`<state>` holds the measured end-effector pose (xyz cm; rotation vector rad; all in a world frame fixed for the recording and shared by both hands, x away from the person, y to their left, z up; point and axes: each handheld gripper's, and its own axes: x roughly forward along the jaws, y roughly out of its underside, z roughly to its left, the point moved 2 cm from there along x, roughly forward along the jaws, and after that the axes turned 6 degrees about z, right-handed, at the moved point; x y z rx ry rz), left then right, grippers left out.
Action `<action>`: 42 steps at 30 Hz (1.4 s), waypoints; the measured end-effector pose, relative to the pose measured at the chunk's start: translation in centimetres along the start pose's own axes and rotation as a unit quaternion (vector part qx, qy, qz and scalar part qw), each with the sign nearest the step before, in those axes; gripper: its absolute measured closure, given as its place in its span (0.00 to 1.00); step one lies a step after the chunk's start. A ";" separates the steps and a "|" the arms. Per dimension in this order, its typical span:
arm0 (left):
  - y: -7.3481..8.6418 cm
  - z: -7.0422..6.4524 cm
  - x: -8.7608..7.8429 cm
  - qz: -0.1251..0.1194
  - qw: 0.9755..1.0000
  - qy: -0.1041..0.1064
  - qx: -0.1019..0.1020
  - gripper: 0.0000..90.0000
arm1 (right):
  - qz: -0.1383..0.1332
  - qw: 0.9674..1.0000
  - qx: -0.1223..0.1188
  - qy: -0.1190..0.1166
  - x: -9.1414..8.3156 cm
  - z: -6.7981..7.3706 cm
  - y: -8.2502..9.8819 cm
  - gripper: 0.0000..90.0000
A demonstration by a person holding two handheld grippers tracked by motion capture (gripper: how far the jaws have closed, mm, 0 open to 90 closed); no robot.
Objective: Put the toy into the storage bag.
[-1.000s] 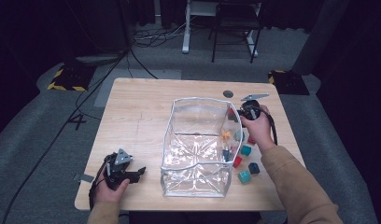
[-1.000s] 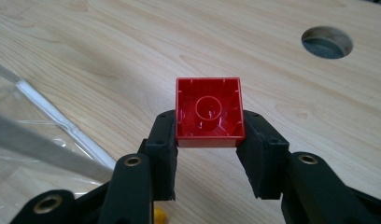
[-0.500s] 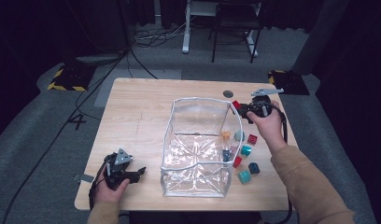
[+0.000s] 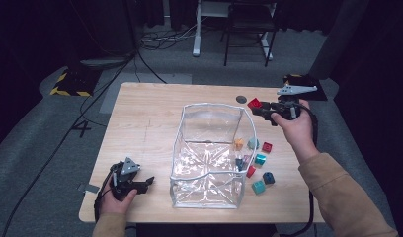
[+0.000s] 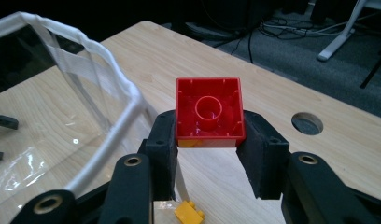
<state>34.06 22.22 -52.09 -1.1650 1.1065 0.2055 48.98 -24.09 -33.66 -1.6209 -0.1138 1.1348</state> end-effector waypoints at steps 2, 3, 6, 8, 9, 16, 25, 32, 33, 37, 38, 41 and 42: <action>0.0 0.0 0.0 0.000 1.000 0.000 0.000 0.29 | -0.003 1.000 -0.006 0.000 -0.6 0.4 -0.4 0.66; 0.0 0.0 0.0 0.000 1.000 0.000 0.000 0.29 | -0.006 1.000 -0.008 0.000 -0.9 0.5 -0.6 0.66; 0.0 0.0 0.0 0.000 1.000 0.000 0.000 0.29 | -0.013 1.000 -0.013 -0.005 -1.8 1.1 -1.1 0.65; 0.0 0.0 0.0 0.000 1.000 0.000 0.000 0.29 | -0.016 1.000 -0.014 -0.010 -2.3 1.4 -1.5 0.66; 0.0 0.0 0.0 0.000 1.000 0.000 0.000 0.29 | -0.016 1.000 -0.014 -0.010 -2.3 1.4 -1.5 0.66; 0.0 0.0 0.0 0.000 1.000 0.000 0.000 0.29 | -0.023 0.999 -0.027 -0.023 -3.3 3.0 -2.5 0.65; 0.0 0.0 0.0 0.000 1.000 0.000 0.000 0.29 | -0.016 0.998 -0.044 -0.042 -3.0 5.2 -3.7 0.65; 0.0 0.0 0.0 0.000 1.000 0.000 0.000 0.29 | -0.006 0.996 -0.053 -0.078 -1.7 7.6 -4.7 0.66; 0.0 0.0 0.0 0.000 1.000 0.000 0.000 0.29 | -0.004 0.995 -0.056 -0.081 -1.5 7.9 -4.8 0.65; 0.0 0.0 0.0 0.000 1.000 0.000 0.000 0.29 | -0.001 0.994 -0.067 -0.091 -0.8 9.3 -5.3 0.66; 0.0 0.0 0.0 0.000 1.000 -0.001 0.001 0.29 | 0.000 0.993 -0.069 -0.095 -0.6 9.6 -5.4 0.65; 0.0 0.0 0.0 0.000 1.000 0.000 0.000 0.29 | 0.003 0.991 -0.076 -0.108 -0.1 10.7 -5.8 0.65; 0.0 0.0 0.0 0.000 1.000 0.000 0.001 0.29 | 0.003 0.991 -0.078 -0.112 0.0 11.0 -5.9 0.65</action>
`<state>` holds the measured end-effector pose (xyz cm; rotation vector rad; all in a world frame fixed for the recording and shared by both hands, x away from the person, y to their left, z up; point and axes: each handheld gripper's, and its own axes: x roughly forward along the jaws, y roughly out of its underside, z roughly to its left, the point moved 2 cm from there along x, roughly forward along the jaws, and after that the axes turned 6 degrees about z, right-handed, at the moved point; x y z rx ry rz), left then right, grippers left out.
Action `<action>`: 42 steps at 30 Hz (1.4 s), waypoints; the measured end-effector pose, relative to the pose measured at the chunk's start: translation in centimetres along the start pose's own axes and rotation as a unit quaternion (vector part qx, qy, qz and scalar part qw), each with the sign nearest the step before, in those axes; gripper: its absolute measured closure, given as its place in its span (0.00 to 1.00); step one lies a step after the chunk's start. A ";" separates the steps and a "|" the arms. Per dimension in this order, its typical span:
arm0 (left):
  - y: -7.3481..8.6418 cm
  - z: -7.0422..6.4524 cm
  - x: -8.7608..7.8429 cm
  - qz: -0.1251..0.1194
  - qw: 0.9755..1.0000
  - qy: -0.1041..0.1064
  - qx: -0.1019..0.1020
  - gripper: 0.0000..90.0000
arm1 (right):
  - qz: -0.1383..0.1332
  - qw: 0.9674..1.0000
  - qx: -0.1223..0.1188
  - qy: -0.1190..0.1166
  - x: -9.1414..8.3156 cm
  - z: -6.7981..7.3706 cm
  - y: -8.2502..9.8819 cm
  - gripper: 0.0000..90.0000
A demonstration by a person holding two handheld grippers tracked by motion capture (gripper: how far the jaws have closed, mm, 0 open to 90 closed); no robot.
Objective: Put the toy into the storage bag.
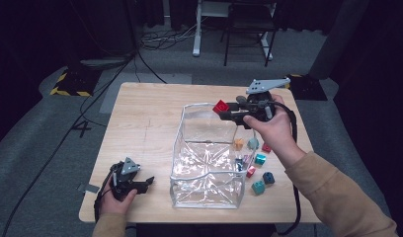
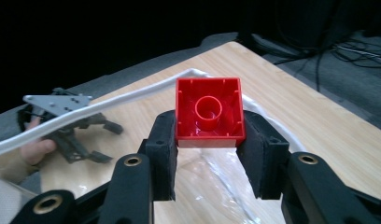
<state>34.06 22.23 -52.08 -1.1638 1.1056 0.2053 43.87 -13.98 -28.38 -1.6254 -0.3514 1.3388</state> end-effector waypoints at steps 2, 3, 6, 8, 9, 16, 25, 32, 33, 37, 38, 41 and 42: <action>0.0 0.0 0.0 0.000 1.000 0.000 0.000 0.29 | 0.003 1.000 -0.003 -0.006 0.4 0.4 -0.1 0.65; 0.0 0.0 0.0 0.000 1.000 0.000 0.000 0.29 | 0.004 1.000 -0.003 -0.009 0.7 0.7 -0.2 0.65; 0.0 0.0 0.0 0.000 1.000 0.000 0.000 0.29 | 0.009 1.000 -0.006 -0.020 1.4 1.3 -0.4 0.65; 0.0 0.0 0.0 0.000 1.000 0.000 0.000 0.29 | 0.015 1.000 -0.008 -0.024 2.0 1.7 -0.4 0.65; 0.0 0.0 0.0 0.000 1.000 0.000 0.000 0.29 | 0.015 1.000 -0.008 -0.024 2.0 1.7 -0.4 0.65; 0.0 0.0 0.0 0.000 1.000 0.000 0.000 0.29 | 0.047 0.998 -0.011 -0.042 4.0 3.1 -0.4 0.65; 0.0 0.0 0.0 0.000 1.000 0.001 0.000 0.29 | 0.084 0.995 -0.001 -0.059 6.3 4.1 0.2 0.65; 0.0 0.0 0.0 0.000 1.000 0.002 0.000 0.29 | 0.136 0.989 0.016 -0.062 7.8 4.1 0.9 0.65; 0.0 0.0 0.0 0.000 1.000 0.003 0.000 0.29 | 0.144 0.987 0.019 -0.061 8.0 4.1 1.0 0.65; 0.0 0.0 0.0 0.000 1.000 0.003 0.000 0.29 | 0.176 0.982 0.021 -0.064 8.6 4.3 1.4 0.65; 0.0 0.0 0.0 0.000 1.000 0.003 0.000 0.29 | 0.181 0.981 0.021 -0.062 8.8 4.4 1.5 0.65; 0.0 0.0 0.0 0.000 1.000 0.003 0.000 0.29 | 0.198 0.978 0.022 -0.059 9.2 4.4 1.9 0.65; 0.0 0.0 0.0 0.000 1.000 0.003 0.000 0.29 | 0.206 0.977 0.023 -0.056 9.3 4.4 2.0 0.65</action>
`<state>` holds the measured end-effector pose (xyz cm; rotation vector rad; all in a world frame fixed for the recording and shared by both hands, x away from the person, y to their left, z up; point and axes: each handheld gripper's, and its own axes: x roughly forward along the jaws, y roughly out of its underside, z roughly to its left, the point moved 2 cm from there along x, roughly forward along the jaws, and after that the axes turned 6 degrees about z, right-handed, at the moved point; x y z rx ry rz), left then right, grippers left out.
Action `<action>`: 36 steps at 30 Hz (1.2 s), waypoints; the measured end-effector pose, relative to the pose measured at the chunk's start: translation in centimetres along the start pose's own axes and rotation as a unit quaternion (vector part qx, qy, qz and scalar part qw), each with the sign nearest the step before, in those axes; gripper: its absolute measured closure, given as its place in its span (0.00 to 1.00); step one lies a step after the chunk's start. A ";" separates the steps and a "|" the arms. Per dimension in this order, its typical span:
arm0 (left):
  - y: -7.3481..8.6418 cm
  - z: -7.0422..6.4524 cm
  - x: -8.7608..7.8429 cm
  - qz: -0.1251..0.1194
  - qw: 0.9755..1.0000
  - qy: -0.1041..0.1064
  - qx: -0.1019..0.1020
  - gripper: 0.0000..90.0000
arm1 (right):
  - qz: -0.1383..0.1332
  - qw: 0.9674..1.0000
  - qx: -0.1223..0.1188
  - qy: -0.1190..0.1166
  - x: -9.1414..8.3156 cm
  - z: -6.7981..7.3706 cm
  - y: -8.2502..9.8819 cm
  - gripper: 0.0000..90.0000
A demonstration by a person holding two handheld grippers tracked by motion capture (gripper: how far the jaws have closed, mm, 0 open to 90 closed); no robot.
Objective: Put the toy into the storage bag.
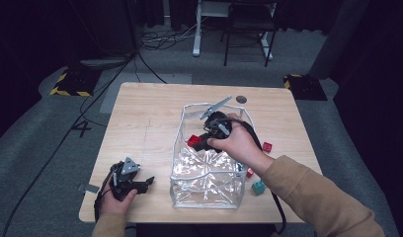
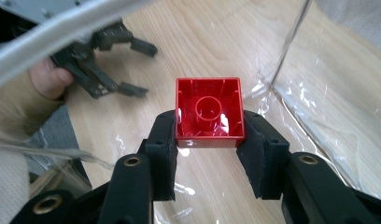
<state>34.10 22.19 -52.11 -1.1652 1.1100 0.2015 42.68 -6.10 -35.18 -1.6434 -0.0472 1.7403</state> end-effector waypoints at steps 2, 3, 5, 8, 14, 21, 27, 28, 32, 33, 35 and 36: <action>0.0 0.0 0.0 0.000 1.000 0.000 0.000 0.29 | 0.014 1.000 0.006 0.004 0.4 -0.1 0.1 0.65; 0.0 0.0 0.0 0.000 1.000 0.000 0.000 0.29 | 0.022 1.000 0.007 0.005 0.5 -0.2 0.2 0.65; 0.0 0.0 0.0 0.000 1.000 0.001 0.000 0.29 | 0.038 0.999 0.015 0.002 0.9 -0.3 0.3 0.65; 0.0 0.0 0.0 0.000 1.000 0.000 0.000 0.29 | 0.052 0.998 0.018 0.006 1.3 -0.4 0.4 0.45; 0.0 0.0 0.0 0.001 1.000 0.000 0.000 0.29 | 0.006 1.000 0.023 0.006 0.4 -0.5 0.2 0.33; 0.0 0.0 0.0 0.001 1.000 0.000 0.000 0.29 | -0.068 0.997 0.029 0.013 -2.6 -1.0 0.2 0.33; 0.0 0.0 0.0 0.000 1.000 0.001 0.000 0.29 | -0.110 0.993 0.029 0.022 -4.7 -1.2 0.4 0.33; 0.0 0.0 0.0 0.000 1.000 0.000 0.000 0.29 | -0.121 0.992 0.029 0.026 -5.5 -1.3 0.5 0.33; 0.0 0.0 0.0 0.000 1.000 0.000 0.000 0.29 | -0.131 0.990 0.032 0.040 -6.9 -1.8 1.1 0.33; 0.0 0.0 0.0 0.000 1.000 0.000 0.000 0.29 | -0.133 0.990 0.033 0.046 -7.2 -2.1 1.3 0.33; 0.0 0.0 0.0 0.000 1.000 0.001 0.000 0.29 | -0.136 0.988 0.038 0.057 -7.8 -2.6 1.7 0.33; 0.0 0.0 0.0 0.000 1.000 0.000 0.000 0.29 | -0.138 0.988 0.041 0.059 -8.0 -2.8 1.9 0.33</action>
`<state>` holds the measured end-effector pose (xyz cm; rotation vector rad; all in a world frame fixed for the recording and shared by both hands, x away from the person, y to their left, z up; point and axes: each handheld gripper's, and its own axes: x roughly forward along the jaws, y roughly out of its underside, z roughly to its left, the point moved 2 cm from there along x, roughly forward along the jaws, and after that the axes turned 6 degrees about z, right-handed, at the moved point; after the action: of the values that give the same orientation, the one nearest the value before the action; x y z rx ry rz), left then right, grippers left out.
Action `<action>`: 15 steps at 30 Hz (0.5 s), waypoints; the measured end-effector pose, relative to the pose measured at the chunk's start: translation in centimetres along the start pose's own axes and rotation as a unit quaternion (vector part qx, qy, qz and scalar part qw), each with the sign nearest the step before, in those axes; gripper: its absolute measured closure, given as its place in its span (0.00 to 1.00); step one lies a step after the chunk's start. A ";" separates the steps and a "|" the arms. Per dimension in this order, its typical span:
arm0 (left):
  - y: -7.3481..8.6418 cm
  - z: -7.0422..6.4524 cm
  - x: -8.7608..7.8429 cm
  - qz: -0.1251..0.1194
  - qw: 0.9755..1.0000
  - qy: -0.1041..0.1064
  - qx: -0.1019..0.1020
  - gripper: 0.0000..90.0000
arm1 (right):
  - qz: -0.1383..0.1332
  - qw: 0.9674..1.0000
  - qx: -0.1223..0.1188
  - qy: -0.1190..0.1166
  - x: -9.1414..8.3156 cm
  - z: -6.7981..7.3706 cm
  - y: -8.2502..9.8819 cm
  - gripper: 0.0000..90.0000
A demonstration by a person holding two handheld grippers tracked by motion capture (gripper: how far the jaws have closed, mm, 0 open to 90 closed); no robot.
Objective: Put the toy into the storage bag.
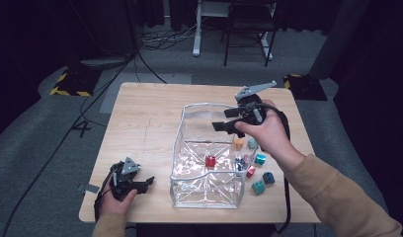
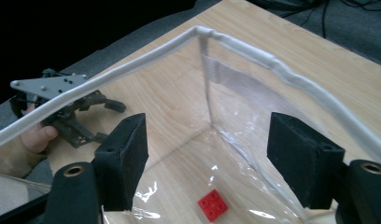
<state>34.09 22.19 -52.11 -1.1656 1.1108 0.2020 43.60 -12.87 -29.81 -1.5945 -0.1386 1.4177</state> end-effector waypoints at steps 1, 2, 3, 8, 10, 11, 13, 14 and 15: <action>0.0 0.0 0.0 0.000 1.000 0.000 0.000 0.29 | -0.003 1.000 0.003 0.003 -0.3 -0.3 0.1 0.33; 0.0 0.0 0.0 0.000 1.000 0.000 0.001 0.29 | -0.005 1.000 0.007 0.006 -0.6 -0.7 0.3 0.33; 0.0 0.0 0.0 0.000 1.000 0.000 0.001 0.29 | -0.007 1.000 0.009 0.011 -0.9 -1.0 0.4 0.33; 0.0 0.0 0.0 0.000 1.000 0.000 0.000 0.29 | -0.013 0.999 0.022 0.035 -2.6 -2.9 1.3 0.33; 0.0 0.0 0.0 0.000 1.000 0.000 0.000 0.29 | -0.015 0.998 0.032 0.045 -3.3 -3.9 1.8 0.33; 0.0 0.0 0.0 0.000 1.000 -0.001 0.001 0.29 | -0.016 0.998 0.036 0.050 -3.5 -4.2 1.9 0.33; 0.0 0.0 0.0 0.000 1.000 0.000 0.000 0.29 | -0.019 0.997 0.041 0.056 -3.9 -4.8 2.2 0.33; 0.0 0.0 0.0 0.000 1.000 0.000 0.000 0.29 | -0.021 0.996 0.051 0.066 -4.5 -5.7 2.6 0.33; 0.0 0.0 0.0 0.000 1.000 -0.001 0.000 0.29 | -0.022 0.996 0.054 0.069 -4.7 -6.0 2.8 0.33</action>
<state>34.10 22.19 -52.11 -1.1650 1.1093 0.2016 45.68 -20.70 -29.29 -1.5848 -0.0148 1.2562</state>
